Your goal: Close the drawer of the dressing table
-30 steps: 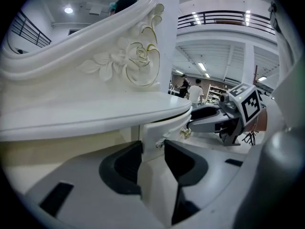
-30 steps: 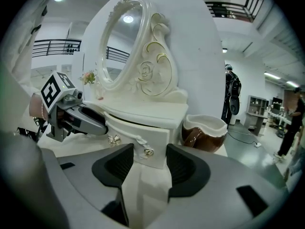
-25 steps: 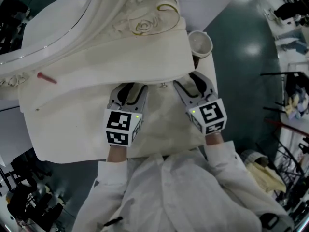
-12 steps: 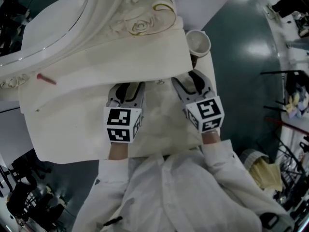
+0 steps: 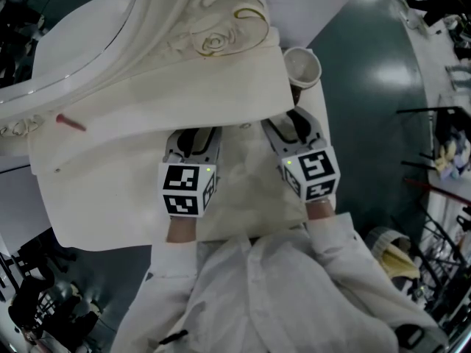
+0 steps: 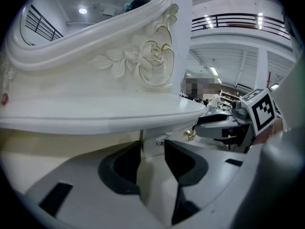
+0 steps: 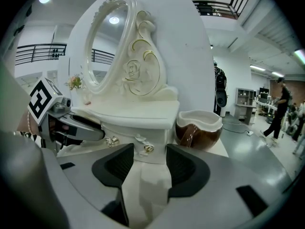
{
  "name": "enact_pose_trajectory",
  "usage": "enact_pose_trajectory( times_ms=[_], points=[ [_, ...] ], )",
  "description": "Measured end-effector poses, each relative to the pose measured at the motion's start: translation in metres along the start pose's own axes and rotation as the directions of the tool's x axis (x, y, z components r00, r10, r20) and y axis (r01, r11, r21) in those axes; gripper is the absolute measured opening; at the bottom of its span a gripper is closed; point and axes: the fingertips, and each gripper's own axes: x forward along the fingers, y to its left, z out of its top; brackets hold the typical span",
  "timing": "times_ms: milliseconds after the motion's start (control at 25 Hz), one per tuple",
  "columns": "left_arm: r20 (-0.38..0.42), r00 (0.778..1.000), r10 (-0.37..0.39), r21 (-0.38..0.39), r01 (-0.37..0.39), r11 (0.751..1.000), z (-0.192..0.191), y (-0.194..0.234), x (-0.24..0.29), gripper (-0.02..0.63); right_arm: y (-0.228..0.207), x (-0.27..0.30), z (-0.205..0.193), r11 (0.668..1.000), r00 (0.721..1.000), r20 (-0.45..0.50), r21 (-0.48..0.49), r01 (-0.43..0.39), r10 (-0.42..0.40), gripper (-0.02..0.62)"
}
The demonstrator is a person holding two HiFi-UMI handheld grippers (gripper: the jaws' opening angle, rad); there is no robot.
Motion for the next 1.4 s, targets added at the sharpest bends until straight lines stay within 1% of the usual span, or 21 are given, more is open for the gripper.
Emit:
enact_pose_trajectory(
  times_ms=[440, 1000, 1160, 1400],
  points=[
    [-0.002, 1.0, 0.014, -0.004, -0.014, 1.0, 0.0008, 0.001, 0.0021, 0.143, -0.0003, 0.0029, 0.0011, 1.0, 1.0, -0.002, 0.0, 0.026, -0.026, 0.209],
    [-0.001, 1.0, 0.023, -0.02, -0.023, 1.0, 0.0006, 0.0023, 0.0019, 0.143, -0.0001, 0.0041, 0.0013, 1.0, 1.0, -0.001, 0.01, 0.029, -0.029, 0.209],
    [-0.012, 1.0, 0.025, -0.032, -0.026, 0.999, -0.0015, 0.0024, 0.0012, 0.143, -0.0013, 0.0026, 0.0009, 0.999, 0.999, -0.002, 0.021, 0.033, -0.033, 0.209],
    [-0.04, 0.999, 0.023, -0.015, -0.023, 1.0, -0.0062, 0.0005, -0.0042, 0.143, 0.0023, -0.0028, -0.0026, 0.999, 1.0, -0.01, 0.043, 0.014, -0.014, 0.209]
  ],
)
